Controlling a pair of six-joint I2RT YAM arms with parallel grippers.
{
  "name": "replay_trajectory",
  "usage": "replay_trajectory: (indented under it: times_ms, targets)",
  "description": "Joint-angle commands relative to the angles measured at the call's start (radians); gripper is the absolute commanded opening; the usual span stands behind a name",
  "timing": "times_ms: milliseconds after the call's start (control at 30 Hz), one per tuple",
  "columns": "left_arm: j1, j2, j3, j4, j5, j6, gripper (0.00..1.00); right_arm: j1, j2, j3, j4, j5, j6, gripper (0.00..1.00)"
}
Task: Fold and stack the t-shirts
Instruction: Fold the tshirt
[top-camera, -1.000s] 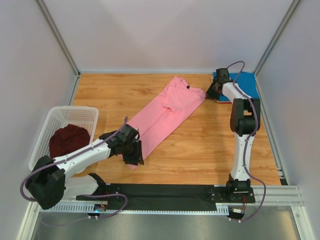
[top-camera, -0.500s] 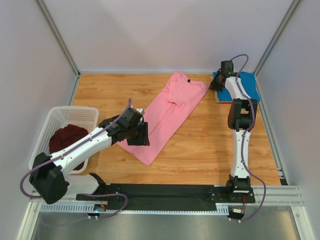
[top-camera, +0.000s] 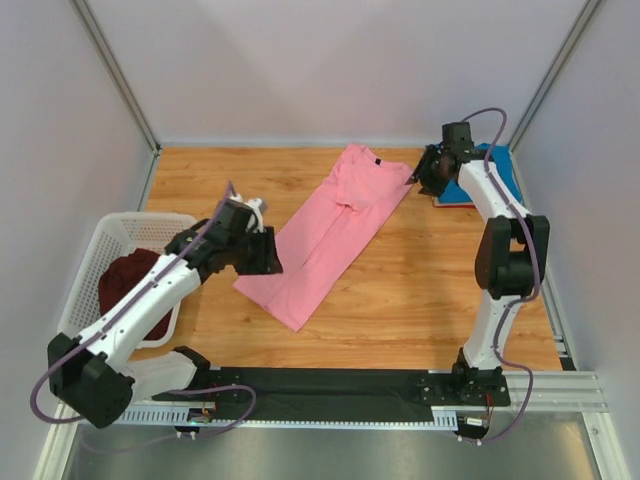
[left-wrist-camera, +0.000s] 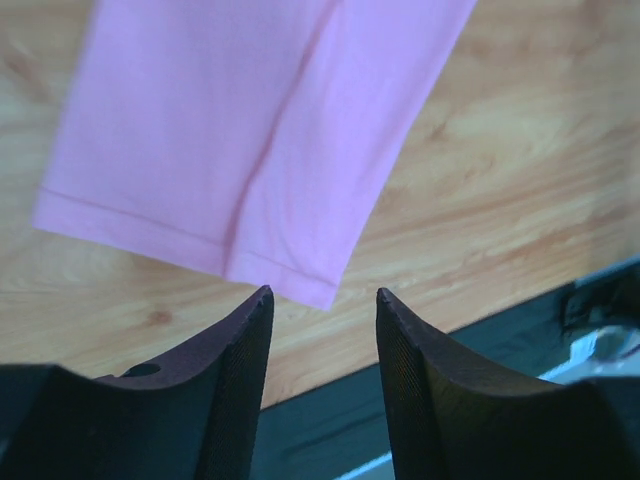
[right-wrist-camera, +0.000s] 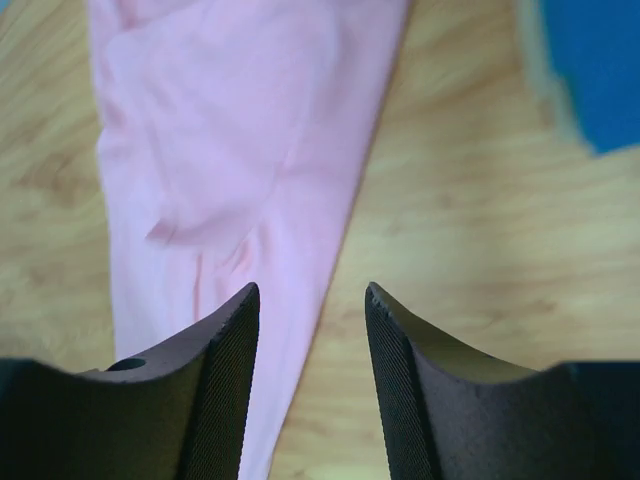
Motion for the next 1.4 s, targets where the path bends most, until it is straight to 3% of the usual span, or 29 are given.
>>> replay_trajectory:
  times_ms: [0, 67, 200, 333, 467, 600, 867, 1067, 1367]
  targets:
    - [0.143, -0.076, 0.072, -0.012, 0.043, 0.061, 0.53, 0.135, -0.230, -0.179, 0.003, 0.018, 0.083, 0.48]
    - [0.233, -0.060, 0.092, -0.002, 0.069, 0.072, 0.53, 0.228, -0.306, -0.344, 0.065, 0.013, 0.147, 0.45]
    - [0.361, 0.014, 0.103, 0.016, 0.230, 0.081, 0.52, 0.435, -0.423, -0.518, 0.176, -0.011, 0.229, 0.32]
    - [0.434, 0.054, 0.109, 0.016, 0.284, 0.101, 0.51, 0.621, -0.418, -0.582, 0.182, 0.022, 0.300, 0.34]
    - [0.454, 0.046, 0.089, 0.048, 0.267, 0.112, 0.52, 0.774, -0.371, -0.622, 0.165, 0.103, 0.512, 0.41]
    - [0.456, 0.059, 0.059, 0.070, 0.269, 0.118, 0.52, 0.912, -0.301, -0.609, 0.204, 0.122, 0.644, 0.41]
    - [0.473, 0.069, 0.009, 0.087, 0.278, 0.162, 0.52, 1.032, -0.141, -0.472, 0.115, 0.145, 0.762, 0.40]
    - [0.477, 0.052, -0.004, 0.094, 0.275, 0.173, 0.52, 1.063, -0.109, -0.478, 0.052, 0.197, 0.821, 0.39]
    - [0.479, 0.054, -0.023, 0.108, 0.275, 0.166, 0.52, 1.088, -0.089, -0.396, -0.066, 0.272, 0.727, 0.29]
